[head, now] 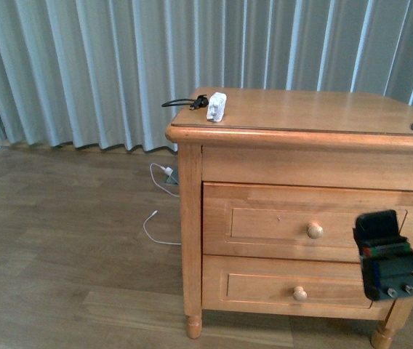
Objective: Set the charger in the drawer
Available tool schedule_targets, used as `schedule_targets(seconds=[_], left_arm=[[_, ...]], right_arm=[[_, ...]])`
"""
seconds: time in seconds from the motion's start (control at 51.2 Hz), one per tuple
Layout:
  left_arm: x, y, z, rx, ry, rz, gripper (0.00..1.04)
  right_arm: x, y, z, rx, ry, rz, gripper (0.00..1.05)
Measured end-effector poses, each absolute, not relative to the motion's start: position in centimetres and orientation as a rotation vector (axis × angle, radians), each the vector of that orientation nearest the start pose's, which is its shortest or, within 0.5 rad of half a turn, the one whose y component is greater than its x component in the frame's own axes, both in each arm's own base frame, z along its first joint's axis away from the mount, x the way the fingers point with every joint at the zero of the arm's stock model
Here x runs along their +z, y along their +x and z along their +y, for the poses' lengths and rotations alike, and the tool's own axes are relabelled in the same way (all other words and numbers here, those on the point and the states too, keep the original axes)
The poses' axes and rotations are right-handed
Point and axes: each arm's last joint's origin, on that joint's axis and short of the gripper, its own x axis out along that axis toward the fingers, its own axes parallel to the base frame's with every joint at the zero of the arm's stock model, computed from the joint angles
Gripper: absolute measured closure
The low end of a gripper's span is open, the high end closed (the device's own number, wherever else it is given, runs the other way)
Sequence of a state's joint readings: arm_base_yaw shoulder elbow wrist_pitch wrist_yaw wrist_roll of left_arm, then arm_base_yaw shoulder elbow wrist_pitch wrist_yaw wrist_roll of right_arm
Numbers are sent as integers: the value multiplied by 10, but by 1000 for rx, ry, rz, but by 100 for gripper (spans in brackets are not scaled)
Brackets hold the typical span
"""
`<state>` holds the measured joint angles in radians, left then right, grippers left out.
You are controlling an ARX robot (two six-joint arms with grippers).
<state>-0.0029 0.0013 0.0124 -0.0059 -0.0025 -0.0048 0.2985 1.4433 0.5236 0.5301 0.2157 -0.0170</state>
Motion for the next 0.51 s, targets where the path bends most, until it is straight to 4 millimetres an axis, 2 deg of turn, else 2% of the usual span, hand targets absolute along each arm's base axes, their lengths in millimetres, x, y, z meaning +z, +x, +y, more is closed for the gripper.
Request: schedule_targets(seconds=[0.293,0.508], left_arm=[[167,97,0,0,-5,-5,6],[167,97,0,0,-5,-5,6]], right_arm=[[139,327,92,55,-80,412,8],[115,367,99,33,-53,430,8]])
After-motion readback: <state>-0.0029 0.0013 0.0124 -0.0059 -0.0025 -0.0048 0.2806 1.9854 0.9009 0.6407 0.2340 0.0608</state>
